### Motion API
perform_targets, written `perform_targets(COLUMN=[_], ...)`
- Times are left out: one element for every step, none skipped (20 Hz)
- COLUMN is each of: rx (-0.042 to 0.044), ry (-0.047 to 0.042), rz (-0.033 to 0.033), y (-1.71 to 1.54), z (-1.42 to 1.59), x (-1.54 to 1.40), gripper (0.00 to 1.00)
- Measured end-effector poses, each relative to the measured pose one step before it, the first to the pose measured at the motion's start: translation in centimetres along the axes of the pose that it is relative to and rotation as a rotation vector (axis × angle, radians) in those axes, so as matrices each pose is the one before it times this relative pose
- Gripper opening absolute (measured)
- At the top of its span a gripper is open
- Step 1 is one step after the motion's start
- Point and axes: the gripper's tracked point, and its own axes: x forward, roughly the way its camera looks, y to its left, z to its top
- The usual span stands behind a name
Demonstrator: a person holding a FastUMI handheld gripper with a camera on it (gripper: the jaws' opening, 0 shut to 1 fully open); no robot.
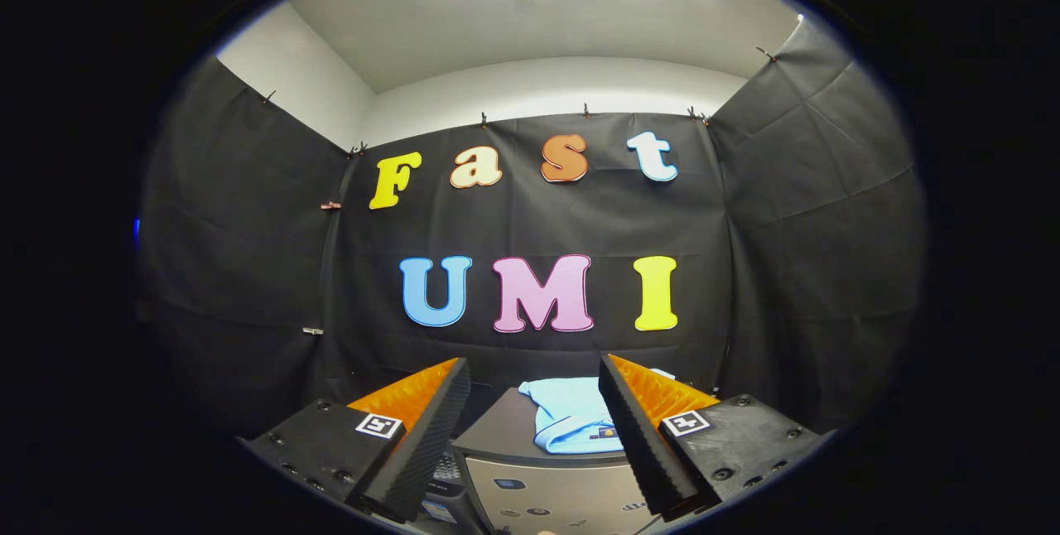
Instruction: Put the clothes into the washing machine and then close the washing machine lid.
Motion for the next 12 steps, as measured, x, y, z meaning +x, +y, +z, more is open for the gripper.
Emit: perform_targets(rx=[0.00068,0.00128,0.00120,0.00049,-0.00046,-0.00143,-0.00238,-0.00294,-0.00381,-0.00315,-0.00358,-0.00227], ry=[-0.00004,0.00062,0.00083,0.00166,0.00472,0.00626,0.00689,0.00614,0.00418,0.00324,0.00344,0.00618], rz=[-0.00179,-0.00147,-0.00110,0.00119,0.00077,-0.00064,-0.00239,-0.00330,-0.00294,-0.00268,0.00107,0.00067], y=[-0.098,-0.054,-0.042,-0.093,0.044,-0.041,-0.158,-0.097,-0.123,-0.044,-0.050,-0.021], z=[-0.019,-0.079,-0.012,-0.074,-0.156,-0.262,-0.200,-0.167,-0.089,-0.059,-0.077,-0.050], x=[0.109,0.091,0.130,0.083,0.222,0.322,0.196,0.290,0.385,0.409,0.423,0.569], gripper=[0.98,0.98,0.98,0.98,0.98,0.98,0.98,0.98,0.98,0.98,0.98,0.98])
